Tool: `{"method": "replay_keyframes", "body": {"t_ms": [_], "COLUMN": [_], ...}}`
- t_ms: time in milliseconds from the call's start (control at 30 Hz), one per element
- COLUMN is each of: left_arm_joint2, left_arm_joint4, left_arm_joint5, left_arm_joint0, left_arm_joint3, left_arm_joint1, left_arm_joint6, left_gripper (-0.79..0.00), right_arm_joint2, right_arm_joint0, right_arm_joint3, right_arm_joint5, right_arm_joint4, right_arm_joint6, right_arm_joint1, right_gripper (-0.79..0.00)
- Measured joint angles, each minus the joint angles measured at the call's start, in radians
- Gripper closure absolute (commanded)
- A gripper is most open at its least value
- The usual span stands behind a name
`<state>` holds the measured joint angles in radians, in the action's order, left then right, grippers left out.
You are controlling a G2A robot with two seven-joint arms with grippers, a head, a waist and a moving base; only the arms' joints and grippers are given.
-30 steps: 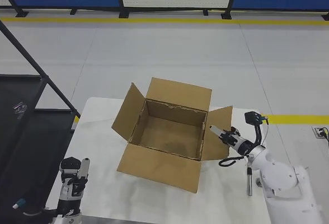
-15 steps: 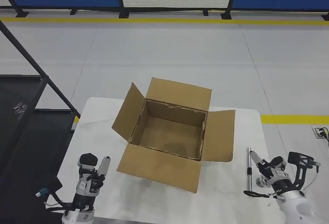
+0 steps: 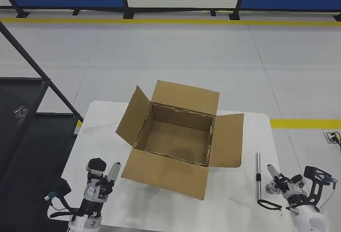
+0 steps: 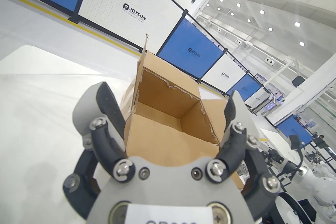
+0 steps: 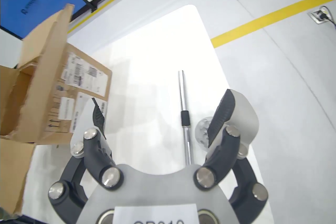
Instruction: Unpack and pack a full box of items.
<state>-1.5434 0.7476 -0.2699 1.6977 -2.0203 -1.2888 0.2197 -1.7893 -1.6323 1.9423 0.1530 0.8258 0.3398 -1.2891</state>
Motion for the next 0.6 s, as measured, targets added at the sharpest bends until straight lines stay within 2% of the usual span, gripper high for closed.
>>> {"method": "replay_keyframes", "body": {"t_ms": [100,367,600], "left_arm_joint2": [0.0,0.0,0.0], "left_arm_joint4": [0.0,0.0,0.0], "left_arm_joint5": [0.0,0.0,0.0], "left_arm_joint0": [0.0,0.0,0.0], "left_arm_joint3": [0.0,0.0,0.0], "left_arm_joint1": [0.0,0.0,0.0], "left_arm_joint6": [0.0,0.0,0.0], "left_gripper": [-0.785,-0.785,-0.785], "right_arm_joint2": [-0.026,-0.055,-0.017], "right_arm_joint0": [0.037,0.09,0.155], "right_arm_joint3": [-0.058,-0.117,-0.173], "right_arm_joint5": [0.027,-0.028,0.0], "right_arm_joint4": [0.021,0.114,0.182], "right_arm_joint6": [0.078,0.378,0.483], "right_arm_joint1": [0.008,0.034,0.043], "right_gripper": [-0.785,-0.785,-0.785]}}
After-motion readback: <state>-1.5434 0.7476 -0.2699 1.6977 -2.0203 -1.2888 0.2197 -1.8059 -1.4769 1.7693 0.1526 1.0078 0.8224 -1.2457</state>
